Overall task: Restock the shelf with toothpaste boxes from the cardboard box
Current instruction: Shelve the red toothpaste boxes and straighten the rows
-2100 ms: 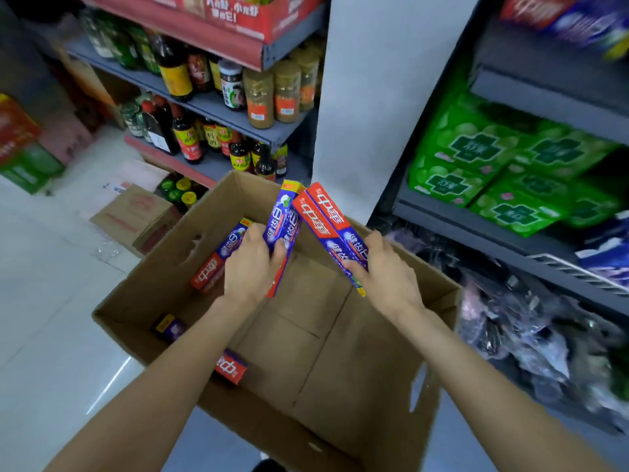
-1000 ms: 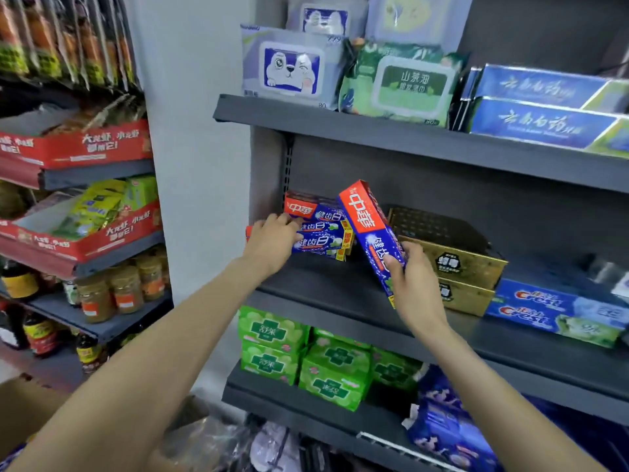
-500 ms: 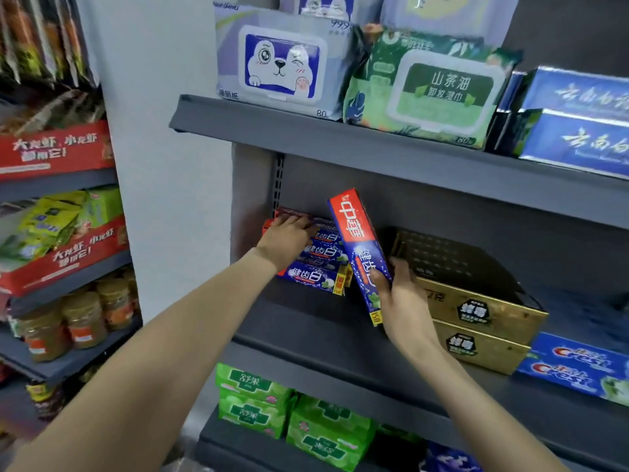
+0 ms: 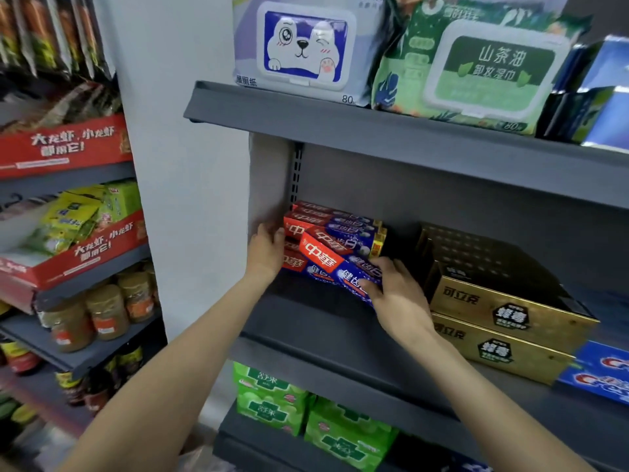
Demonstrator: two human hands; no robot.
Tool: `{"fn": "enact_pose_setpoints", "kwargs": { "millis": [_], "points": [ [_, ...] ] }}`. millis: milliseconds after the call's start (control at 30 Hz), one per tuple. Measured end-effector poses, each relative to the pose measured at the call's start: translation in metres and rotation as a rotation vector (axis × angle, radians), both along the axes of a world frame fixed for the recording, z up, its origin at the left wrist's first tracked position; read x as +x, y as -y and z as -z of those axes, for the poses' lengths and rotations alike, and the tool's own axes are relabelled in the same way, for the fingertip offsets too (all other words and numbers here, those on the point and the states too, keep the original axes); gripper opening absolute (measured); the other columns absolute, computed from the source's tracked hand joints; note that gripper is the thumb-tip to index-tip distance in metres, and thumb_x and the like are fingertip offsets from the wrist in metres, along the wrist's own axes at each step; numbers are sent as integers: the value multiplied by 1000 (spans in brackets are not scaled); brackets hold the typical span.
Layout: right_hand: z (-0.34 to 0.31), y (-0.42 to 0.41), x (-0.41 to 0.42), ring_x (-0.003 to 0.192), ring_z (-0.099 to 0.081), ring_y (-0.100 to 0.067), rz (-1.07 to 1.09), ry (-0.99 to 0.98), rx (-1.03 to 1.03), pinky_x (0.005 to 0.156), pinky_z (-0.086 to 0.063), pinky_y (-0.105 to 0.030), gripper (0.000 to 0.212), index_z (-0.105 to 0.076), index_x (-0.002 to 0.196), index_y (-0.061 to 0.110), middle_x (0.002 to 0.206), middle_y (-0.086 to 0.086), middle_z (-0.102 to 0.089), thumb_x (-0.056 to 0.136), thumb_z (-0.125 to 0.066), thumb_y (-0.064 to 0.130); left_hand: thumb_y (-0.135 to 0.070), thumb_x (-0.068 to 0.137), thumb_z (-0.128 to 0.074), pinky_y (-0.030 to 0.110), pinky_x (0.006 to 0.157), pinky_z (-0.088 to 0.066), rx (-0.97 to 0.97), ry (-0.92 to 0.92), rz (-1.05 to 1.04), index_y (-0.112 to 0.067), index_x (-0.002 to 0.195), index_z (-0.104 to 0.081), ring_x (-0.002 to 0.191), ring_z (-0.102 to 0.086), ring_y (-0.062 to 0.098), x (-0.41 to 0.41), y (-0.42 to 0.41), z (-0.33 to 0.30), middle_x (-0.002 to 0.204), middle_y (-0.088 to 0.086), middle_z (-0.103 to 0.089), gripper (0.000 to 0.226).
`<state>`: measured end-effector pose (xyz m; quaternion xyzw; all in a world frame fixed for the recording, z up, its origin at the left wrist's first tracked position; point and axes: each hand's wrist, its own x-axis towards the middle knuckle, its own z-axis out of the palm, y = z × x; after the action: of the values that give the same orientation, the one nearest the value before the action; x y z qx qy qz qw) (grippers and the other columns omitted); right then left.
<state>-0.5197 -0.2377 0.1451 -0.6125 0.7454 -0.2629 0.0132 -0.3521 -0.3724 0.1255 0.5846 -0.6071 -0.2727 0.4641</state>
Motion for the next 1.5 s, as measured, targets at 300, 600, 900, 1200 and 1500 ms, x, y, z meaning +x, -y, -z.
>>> {"fn": "enact_pose_setpoints", "kwargs": {
  "millis": [300, 600, 900, 1200, 1500],
  "points": [
    [-1, 38, 20, 132, -36, -19, -152, -135, 70, 111, -30, -36, 48, -40, 140, 21, 141, 0, -39, 94, -52, 32, -51, 95, -41, 39, 100, -45, 212, -410, 197, -11, 124, -55, 105, -63, 23, 29, -5, 7, 116, 10, -66, 51],
    [23, 53, 26, 134, -34, -17, -102, -215, 77, 111, -29, -37, 46, -40, 140, 22, 141, 4, -40, 96, -48, 33, -29, 86, -67, 20, 87, -40, 138, 6, 397, -15, 135, -46, 105, -56, 12, 35, -11, 11, 128, 2, -58, 56],
    [24, 41, 35, 132, -36, -20, -86, -177, 56, 108, -32, -34, 47, -39, 140, 20, 141, 0, -38, 95, -50, 25, -31, 88, -62, 35, 101, -38, -203, 530, 194, -15, 135, -43, 127, -42, 24, 27, -29, 21, 138, 9, -44, 53],
    [31, -54, 64, 102, -55, -24, -142, -30, -116, 83, -48, -40, 24, -58, 112, 15, 105, -5, -61, 90, -48, 12, -16, 86, -57, 41, 74, -44, -526, 759, 153, -10, 109, -61, 98, -56, 35, 30, -119, 21, 104, 13, -64, 24],
    [85, -193, 140, 95, -61, -30, -242, 89, 86, 72, -50, -37, 20, -64, 100, 15, 102, -8, -68, 92, -47, 16, -32, 91, -49, 39, 69, -52, -164, 545, 54, -17, 105, -61, 87, -62, 28, 123, -275, 84, 93, 0, -68, 24]
  ]
}}
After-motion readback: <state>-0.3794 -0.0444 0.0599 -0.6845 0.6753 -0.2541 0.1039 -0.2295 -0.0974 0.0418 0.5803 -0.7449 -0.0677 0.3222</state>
